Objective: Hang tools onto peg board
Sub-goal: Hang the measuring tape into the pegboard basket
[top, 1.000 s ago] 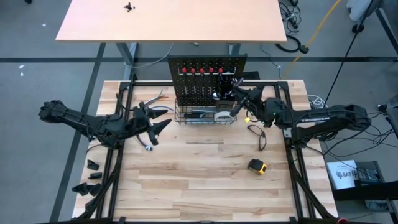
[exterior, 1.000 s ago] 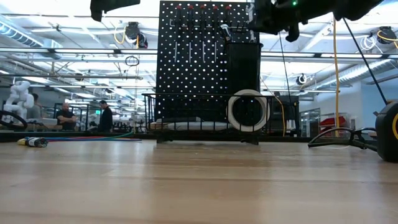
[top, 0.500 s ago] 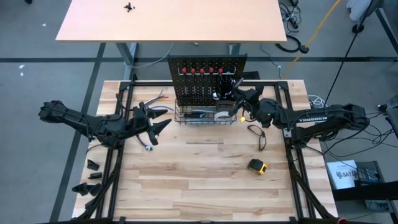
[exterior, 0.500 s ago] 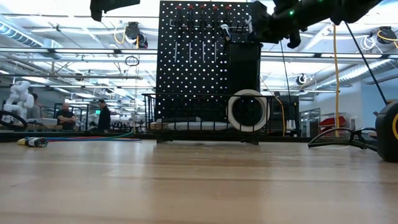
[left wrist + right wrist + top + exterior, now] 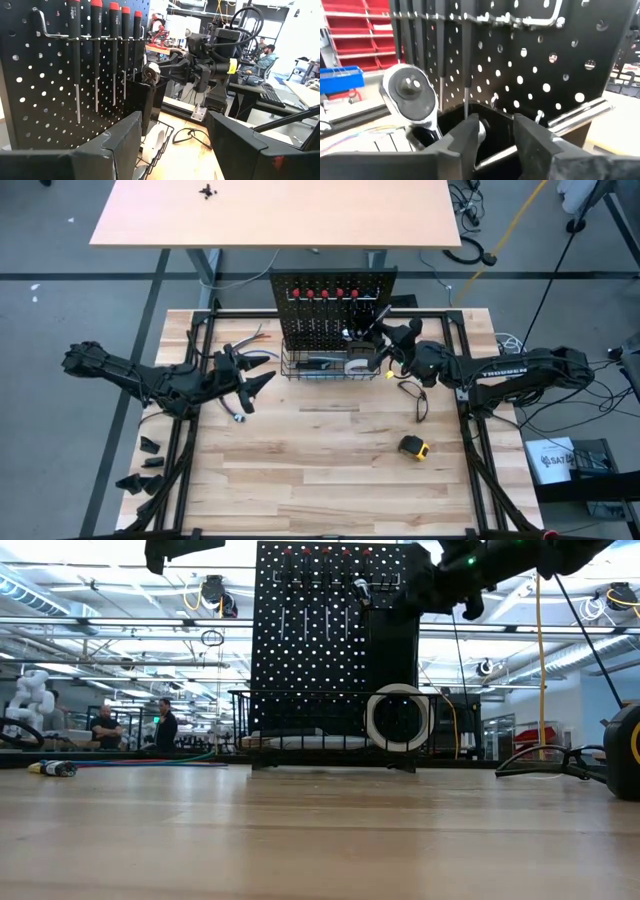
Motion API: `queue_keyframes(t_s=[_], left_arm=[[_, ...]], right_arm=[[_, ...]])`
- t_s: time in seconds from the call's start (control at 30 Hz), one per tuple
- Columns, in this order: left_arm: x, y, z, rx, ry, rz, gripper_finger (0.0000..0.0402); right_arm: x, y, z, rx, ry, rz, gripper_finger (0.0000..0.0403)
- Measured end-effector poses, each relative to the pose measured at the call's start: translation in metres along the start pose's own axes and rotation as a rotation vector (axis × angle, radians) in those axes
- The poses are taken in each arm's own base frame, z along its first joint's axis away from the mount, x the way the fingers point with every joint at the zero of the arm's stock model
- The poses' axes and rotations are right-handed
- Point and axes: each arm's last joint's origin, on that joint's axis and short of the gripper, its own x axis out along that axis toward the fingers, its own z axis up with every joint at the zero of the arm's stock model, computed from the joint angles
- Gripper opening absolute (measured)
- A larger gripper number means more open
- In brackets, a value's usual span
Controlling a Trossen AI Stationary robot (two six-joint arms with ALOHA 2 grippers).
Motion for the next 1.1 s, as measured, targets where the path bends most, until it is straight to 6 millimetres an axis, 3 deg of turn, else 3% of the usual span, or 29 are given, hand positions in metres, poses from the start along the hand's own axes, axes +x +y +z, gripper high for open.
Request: queue_keyframes(t_s=[0.33, 0.63, 0.9, 1.0, 1.1], left_arm=[[0.000, -0.002, 0.004, -0.025, -0.029, -0.048, 0.0225], [0.000, -0.004, 0.000, -0.005, 0.011, -0.127, 0.0225], [0.007, -0.011, -0.011, 0.027, 0.082, -0.222, 0.0225], [0.011, -0.015, -0.018, 0.043, 0.120, -0.258, 0.0225], [0.015, -0.017, -0.023, 0.054, 0.146, -0.274, 0.0225]], right_arm=[[-0.024, 0.000, 0.024, 0.031, -0.089, 0.086, 0.0135], [-0.055, 0.023, 0.030, 0.147, -0.072, 0.472, 0.0134], [-0.084, 0.059, 0.045, 0.195, 0.190, 0.761, 0.0134], [-0.099, 0.066, 0.050, 0.199, 0.388, 0.774, 0.0134], [-0.114, 0.060, 0.048, 0.222, 0.678, 0.690, 0.0134]])
